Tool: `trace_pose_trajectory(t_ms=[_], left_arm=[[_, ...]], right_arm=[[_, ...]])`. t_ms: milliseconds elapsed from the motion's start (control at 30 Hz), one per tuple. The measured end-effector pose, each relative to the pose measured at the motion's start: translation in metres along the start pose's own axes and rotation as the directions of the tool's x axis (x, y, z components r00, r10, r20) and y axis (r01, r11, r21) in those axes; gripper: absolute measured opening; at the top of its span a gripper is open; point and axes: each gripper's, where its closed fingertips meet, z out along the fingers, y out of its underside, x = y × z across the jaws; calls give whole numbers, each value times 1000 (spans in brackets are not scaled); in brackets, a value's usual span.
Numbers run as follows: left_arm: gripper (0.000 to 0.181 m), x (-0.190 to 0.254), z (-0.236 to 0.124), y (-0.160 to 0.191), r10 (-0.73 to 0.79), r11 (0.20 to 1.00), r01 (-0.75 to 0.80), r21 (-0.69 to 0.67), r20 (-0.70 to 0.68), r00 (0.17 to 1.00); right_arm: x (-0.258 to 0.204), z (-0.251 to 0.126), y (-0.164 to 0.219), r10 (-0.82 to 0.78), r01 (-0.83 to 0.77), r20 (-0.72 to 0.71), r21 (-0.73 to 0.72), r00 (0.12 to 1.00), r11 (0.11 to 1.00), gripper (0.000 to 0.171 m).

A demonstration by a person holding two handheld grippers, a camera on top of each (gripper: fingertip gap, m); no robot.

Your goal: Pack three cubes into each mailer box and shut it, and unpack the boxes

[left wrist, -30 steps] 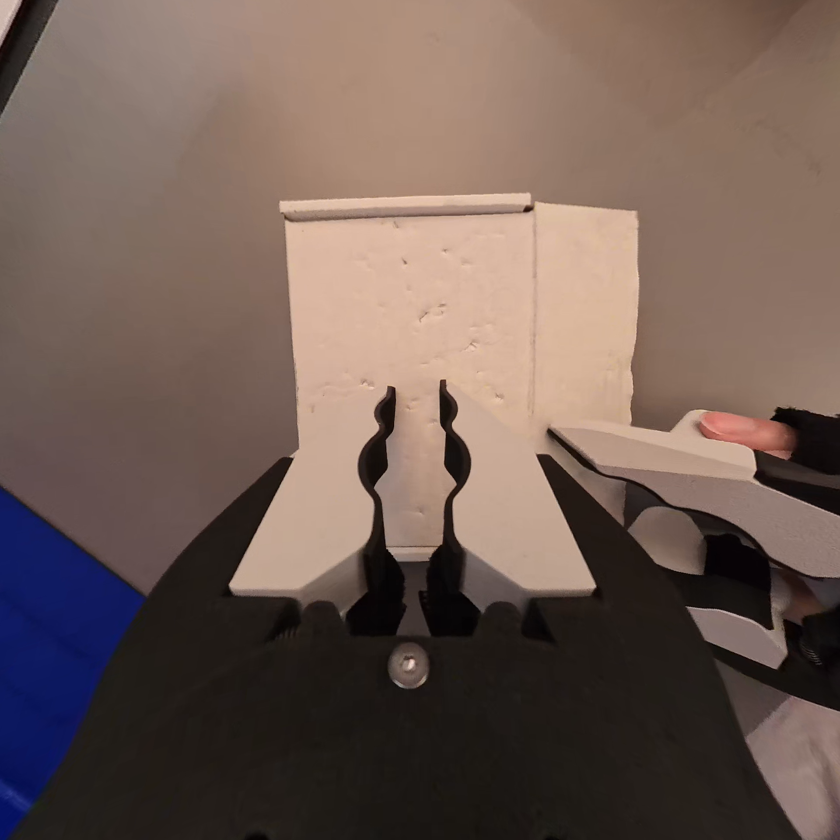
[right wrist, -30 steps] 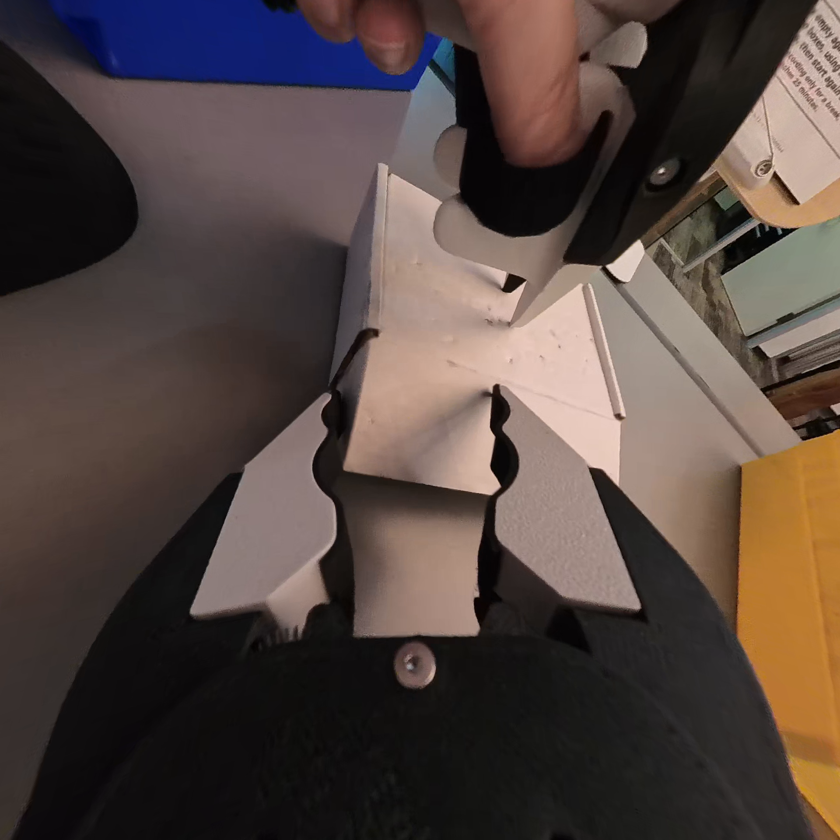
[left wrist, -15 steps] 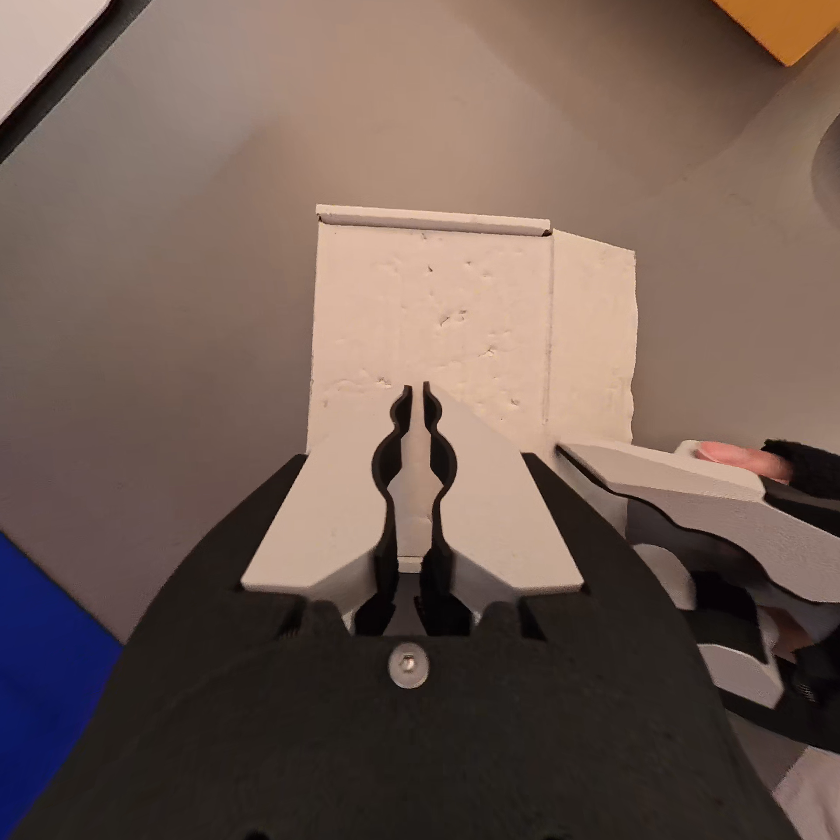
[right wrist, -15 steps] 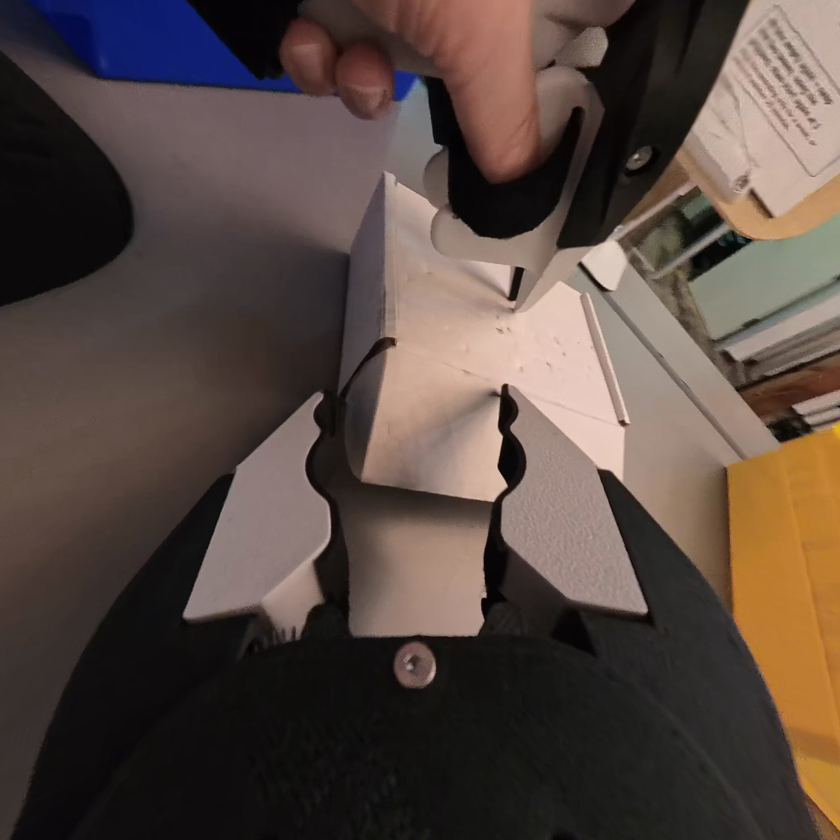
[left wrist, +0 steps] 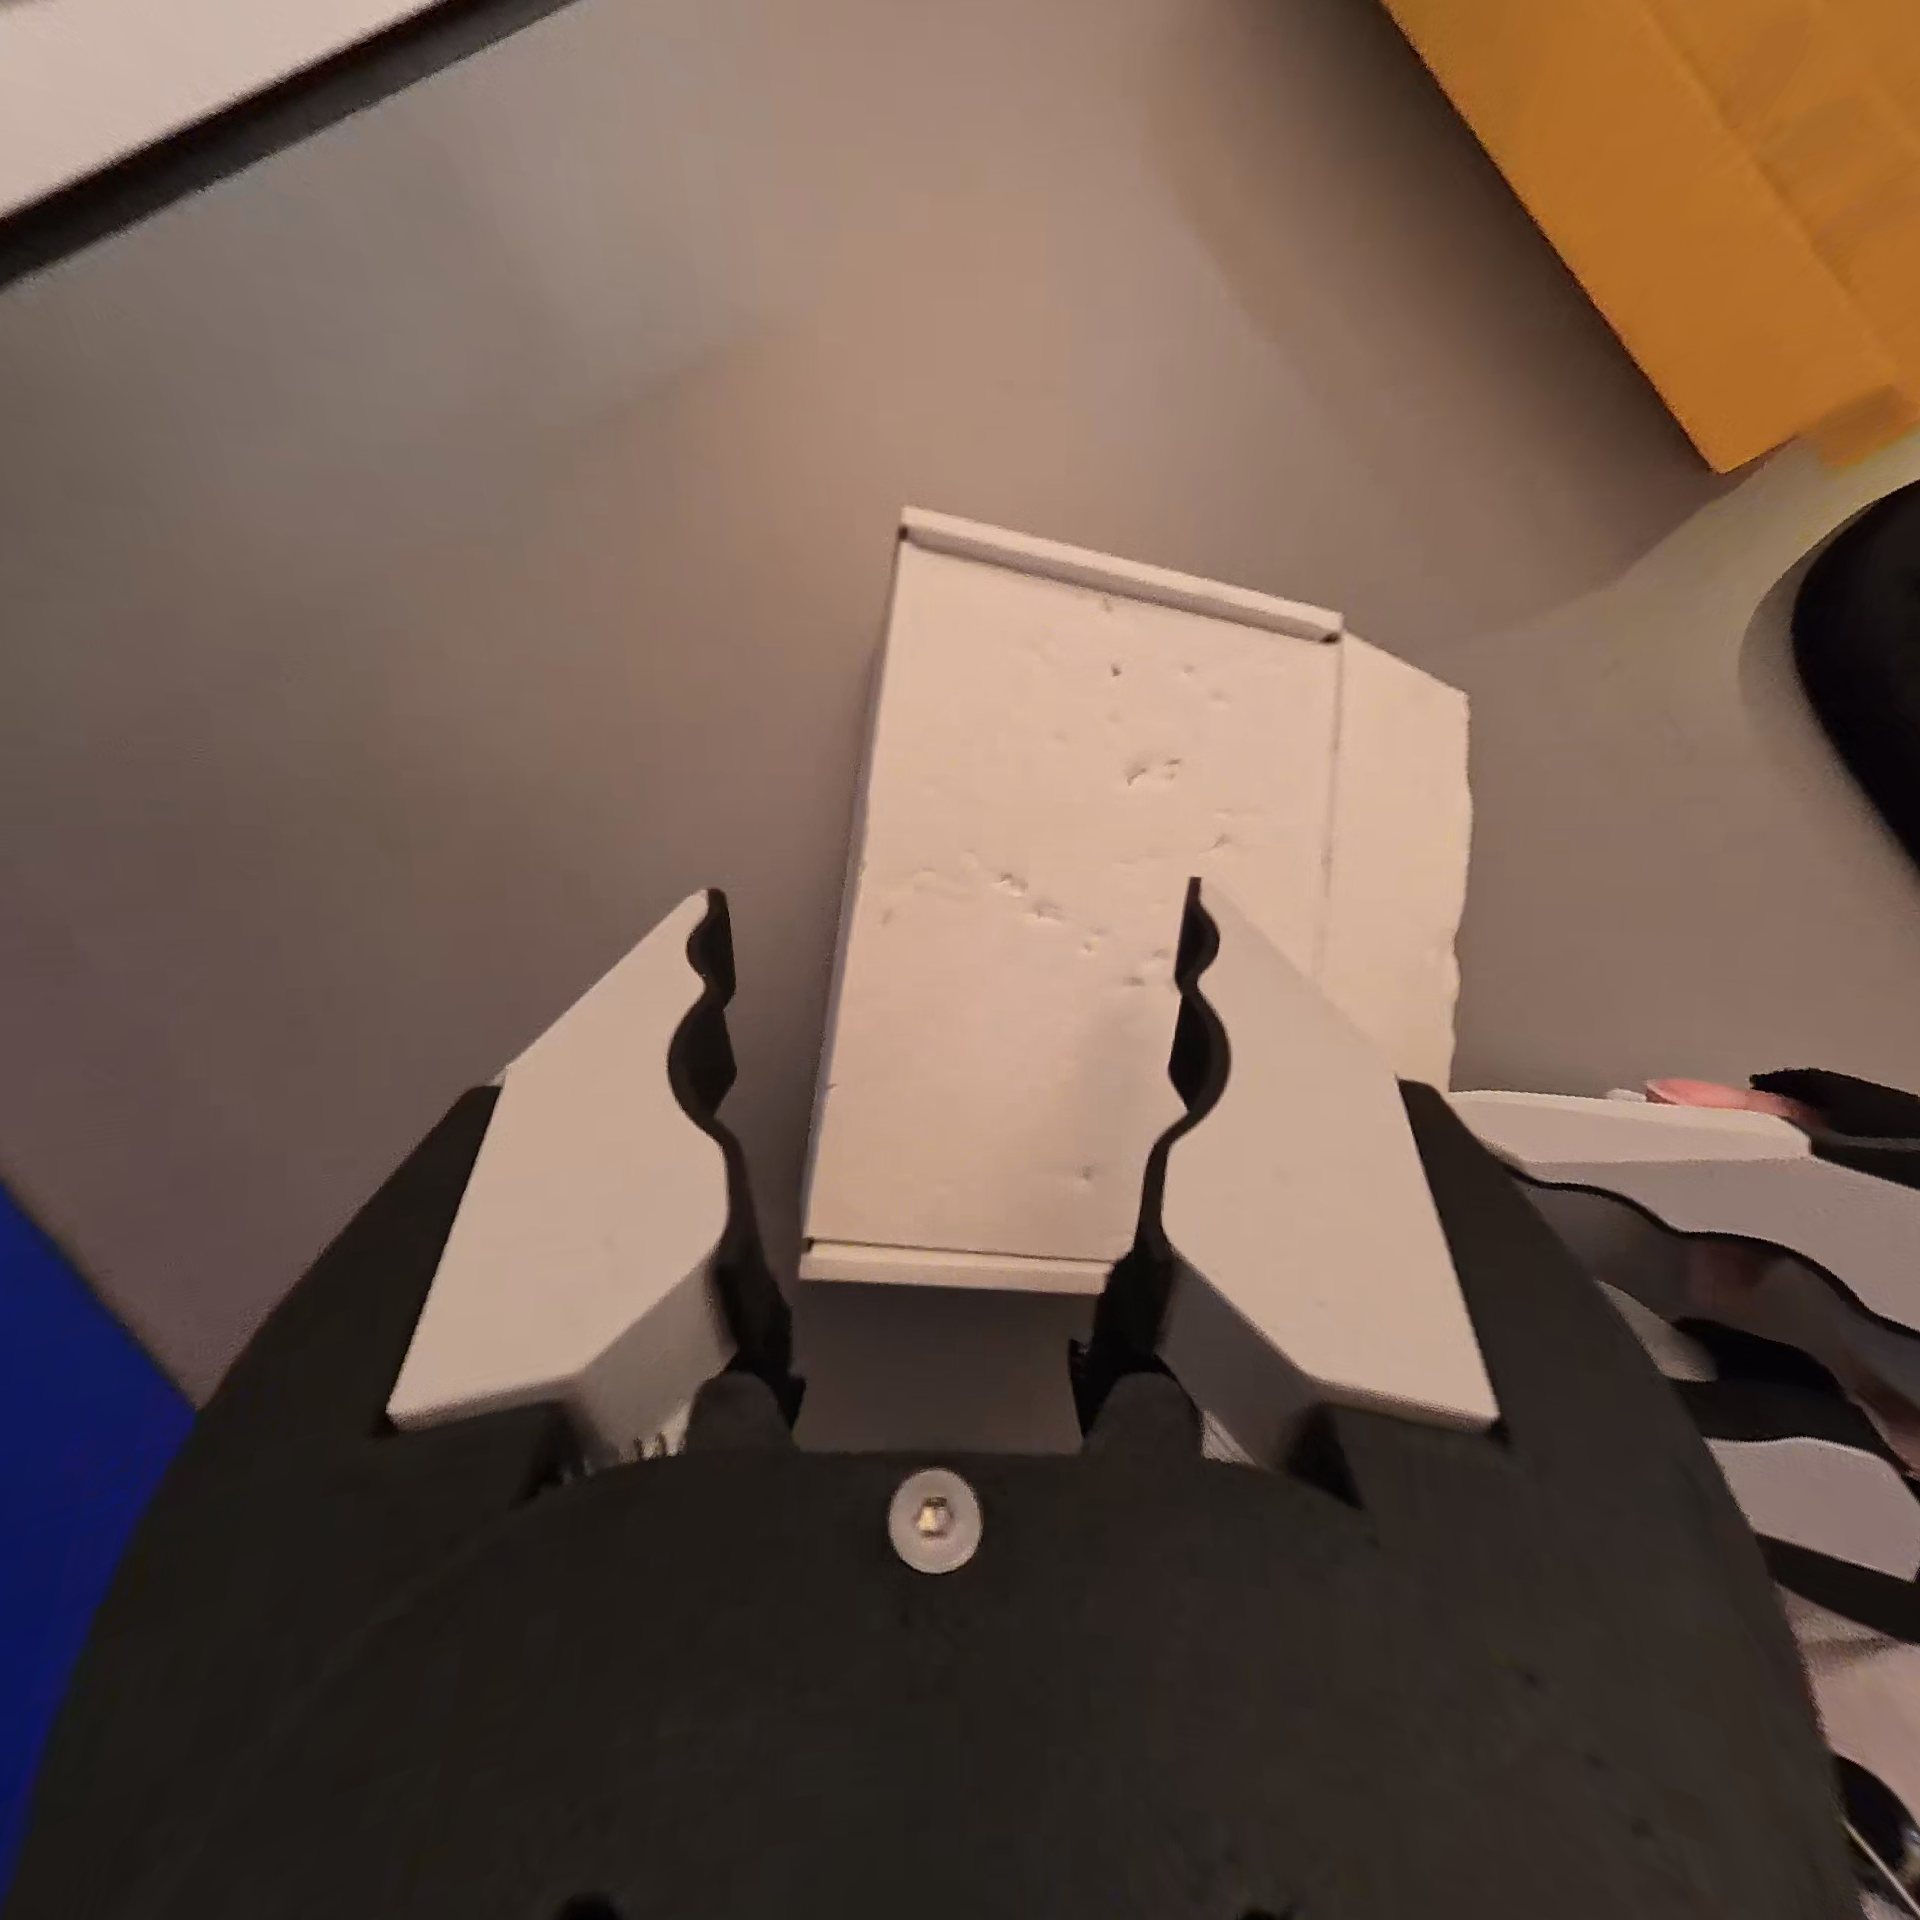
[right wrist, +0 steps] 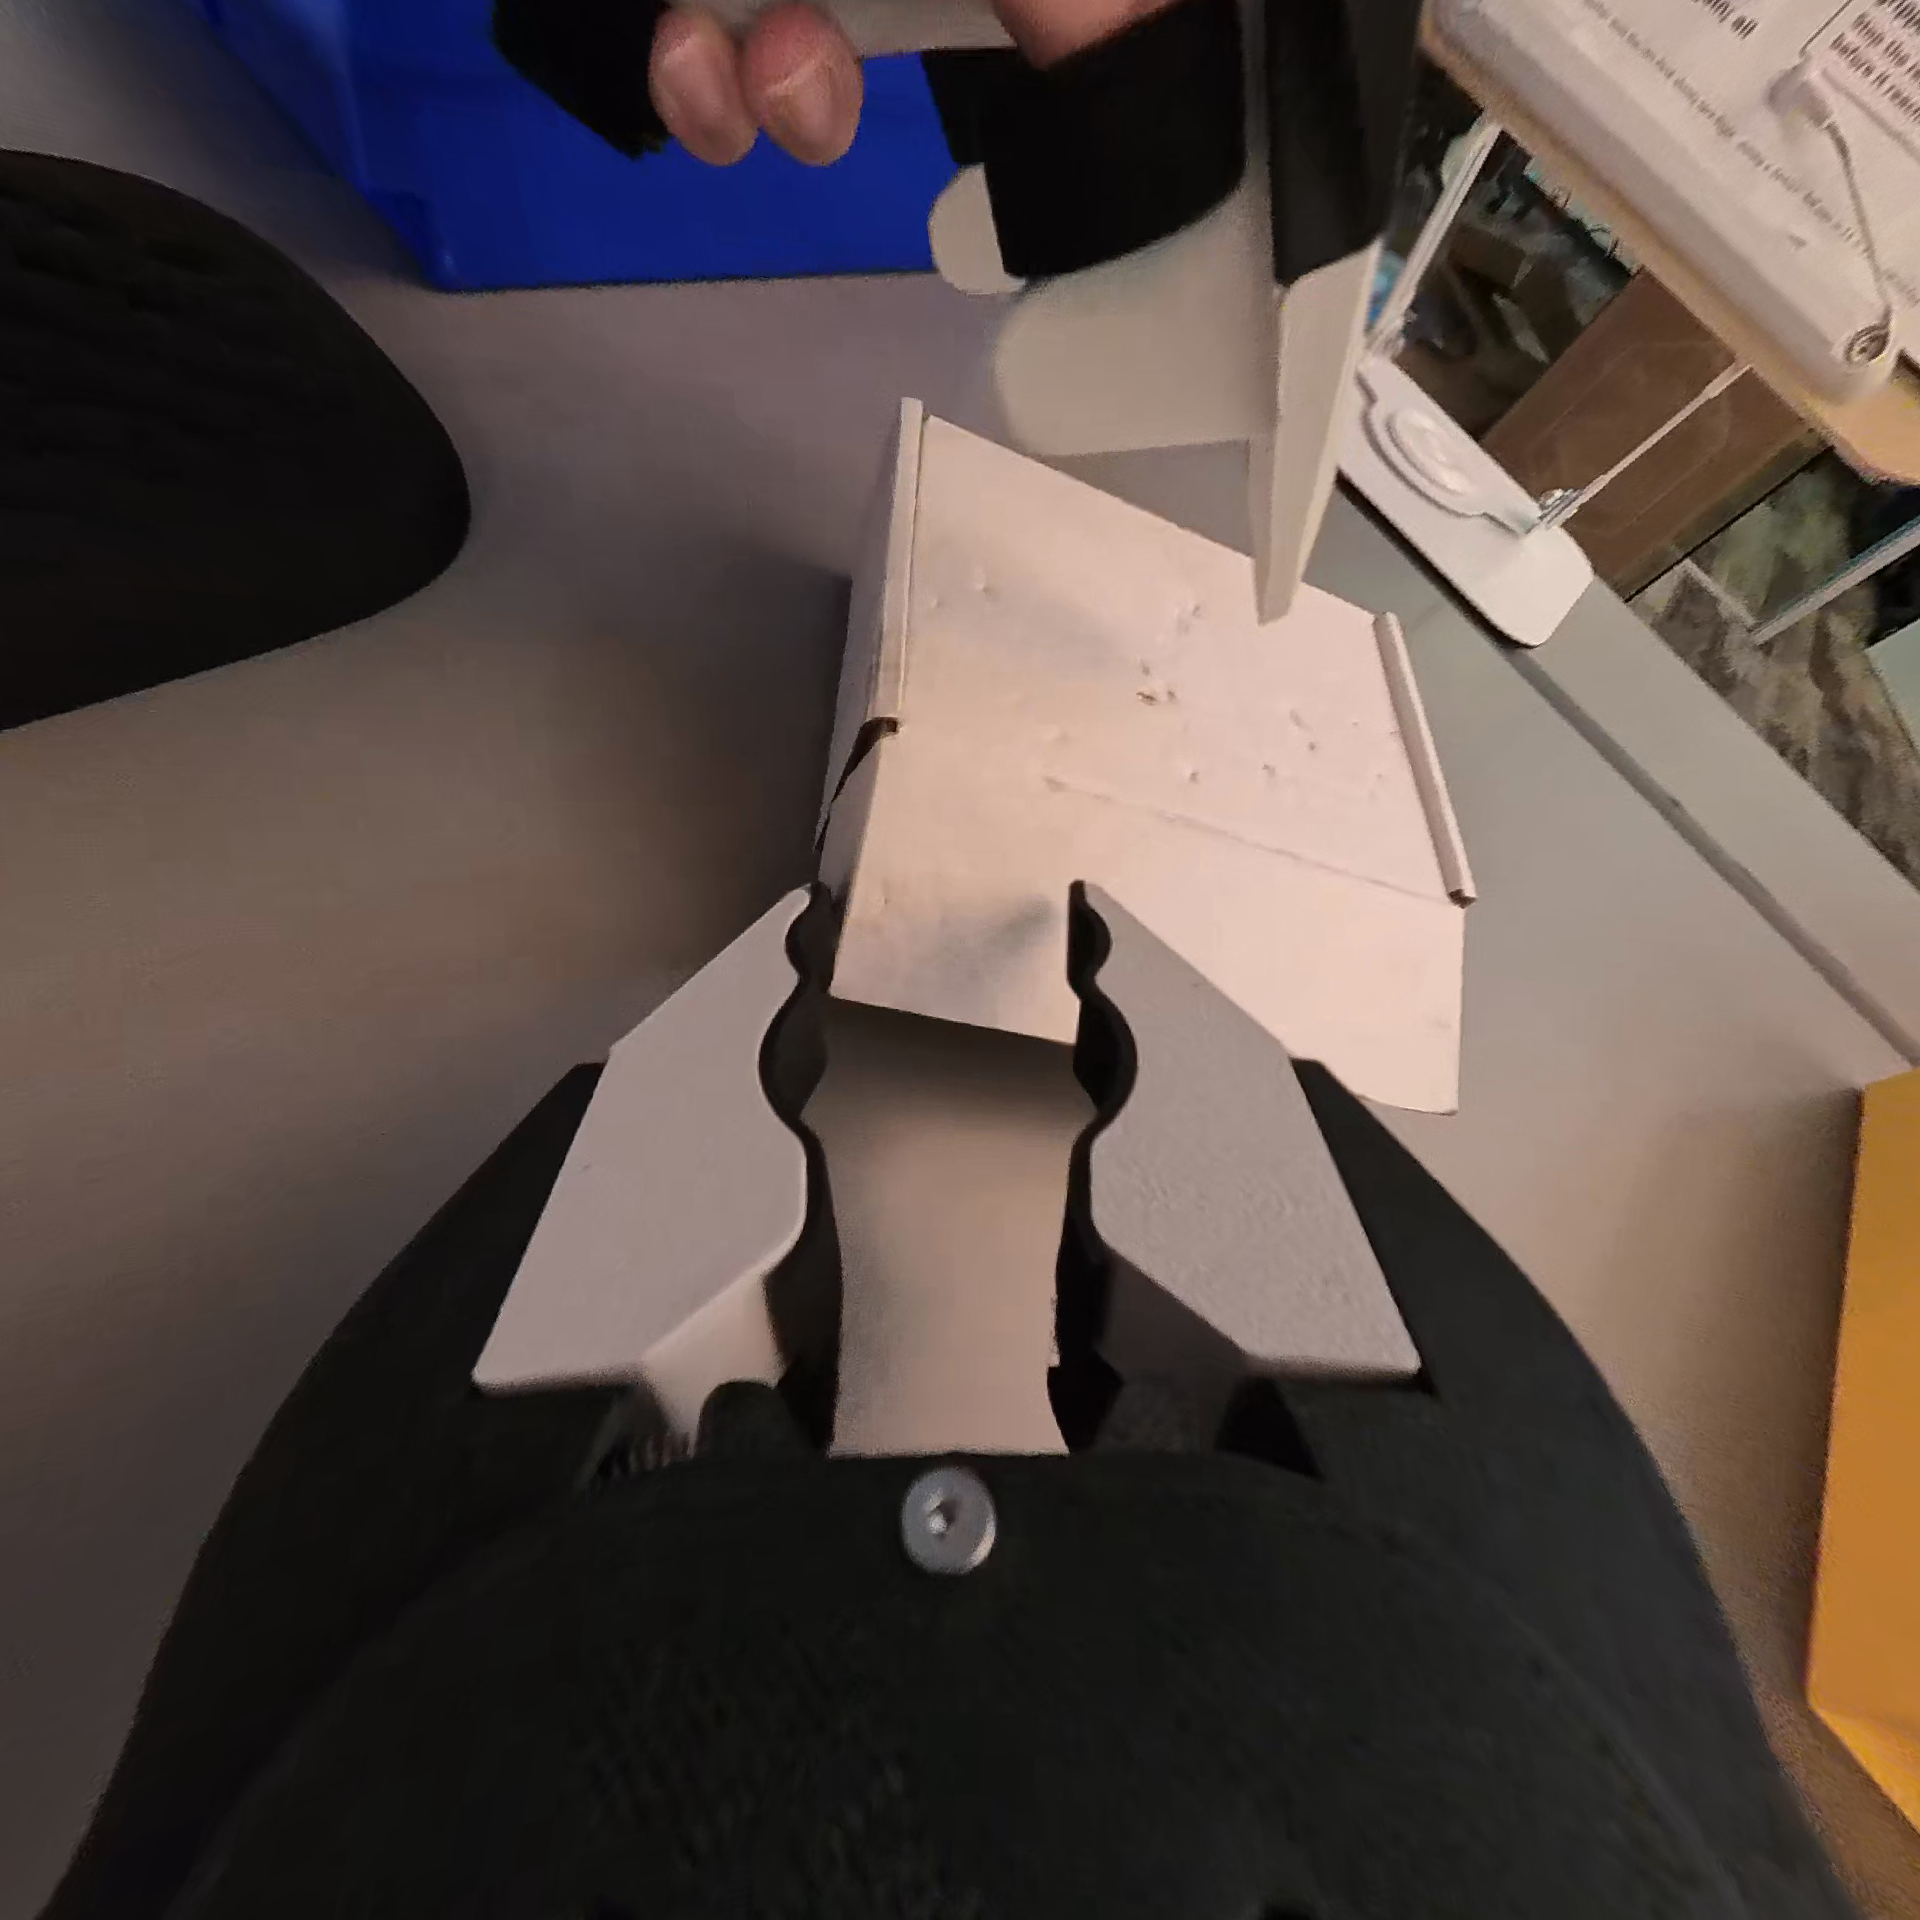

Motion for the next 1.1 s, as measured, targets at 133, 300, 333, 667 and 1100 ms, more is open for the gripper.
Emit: trace_pose_trajectory(t_ms=[133, 300, 333, 667, 1100], left_arm=[[83, -5, 8, 19, -48, 996, 44, -75, -52, 997], [71, 8, 14, 28, -79, 991, 61, -123, -146, 986], [71, 8, 14, 28, -76, 990, 58, -126, -148, 986], [72, 7, 15, 29, -104, 989, 82, -126, -179, 978], [82, 9, 11, 28, -205, 979, 194, -70, -267, 942]], right_arm=[[-2, 2, 3, 7, -7, 3, -2, 1000, 1000, 42], [-1, 3, 4, 32, -32, 3, 3, 999, 999, 41], [-1, 3, 4, 34, -34, 2, 3, 999, 999, 41], [-4, 10, 7, 36, -36, -9, 5, 999, 999, 41], [-2, 13, 9, 44, -44, -13, -3, 999, 999, 41]])
